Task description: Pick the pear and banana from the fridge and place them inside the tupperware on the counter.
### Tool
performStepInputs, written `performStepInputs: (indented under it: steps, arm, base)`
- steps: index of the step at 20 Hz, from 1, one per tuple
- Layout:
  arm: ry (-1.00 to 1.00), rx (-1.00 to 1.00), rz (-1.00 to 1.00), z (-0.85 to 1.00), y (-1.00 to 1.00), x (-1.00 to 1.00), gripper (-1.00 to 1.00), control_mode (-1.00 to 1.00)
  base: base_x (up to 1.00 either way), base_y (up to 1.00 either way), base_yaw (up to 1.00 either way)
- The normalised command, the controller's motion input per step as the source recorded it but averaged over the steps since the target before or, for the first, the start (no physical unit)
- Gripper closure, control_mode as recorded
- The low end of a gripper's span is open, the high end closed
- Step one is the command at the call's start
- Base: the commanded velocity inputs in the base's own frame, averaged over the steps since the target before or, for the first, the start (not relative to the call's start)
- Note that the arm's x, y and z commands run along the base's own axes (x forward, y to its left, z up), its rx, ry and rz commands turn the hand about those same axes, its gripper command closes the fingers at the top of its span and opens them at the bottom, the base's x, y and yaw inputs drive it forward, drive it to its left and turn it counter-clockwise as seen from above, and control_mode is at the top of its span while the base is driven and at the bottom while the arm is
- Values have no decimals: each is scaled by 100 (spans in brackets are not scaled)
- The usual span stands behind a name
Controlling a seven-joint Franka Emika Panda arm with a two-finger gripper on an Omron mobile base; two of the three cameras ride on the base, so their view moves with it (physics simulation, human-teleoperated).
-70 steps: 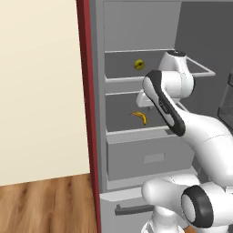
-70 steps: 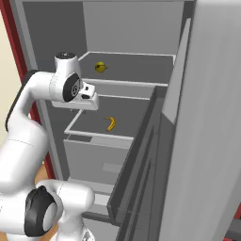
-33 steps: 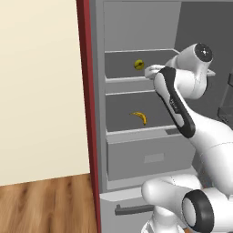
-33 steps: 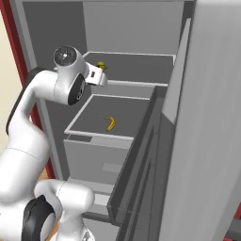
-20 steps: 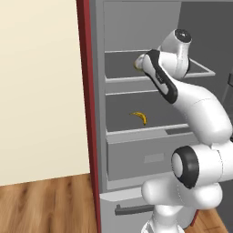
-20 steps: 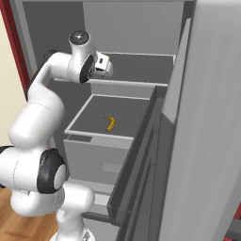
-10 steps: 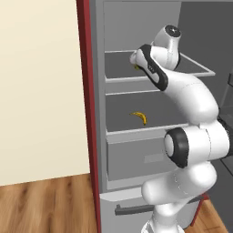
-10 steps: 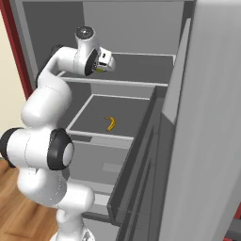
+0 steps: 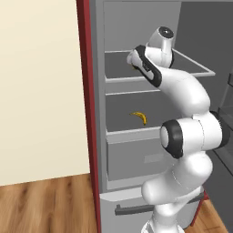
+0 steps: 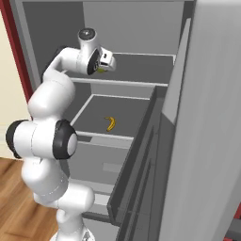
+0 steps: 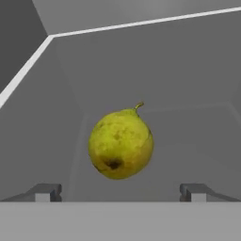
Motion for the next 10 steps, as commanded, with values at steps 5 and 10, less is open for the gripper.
performStepInputs:
  steps: [5,10]
  arm:
    - [0,-1,0,-14,0,42,-100,-100]
    - [0,0,0,-13,0,49,-100,-100]
  base:
    - [0,0,0]
    - [0,0,0]
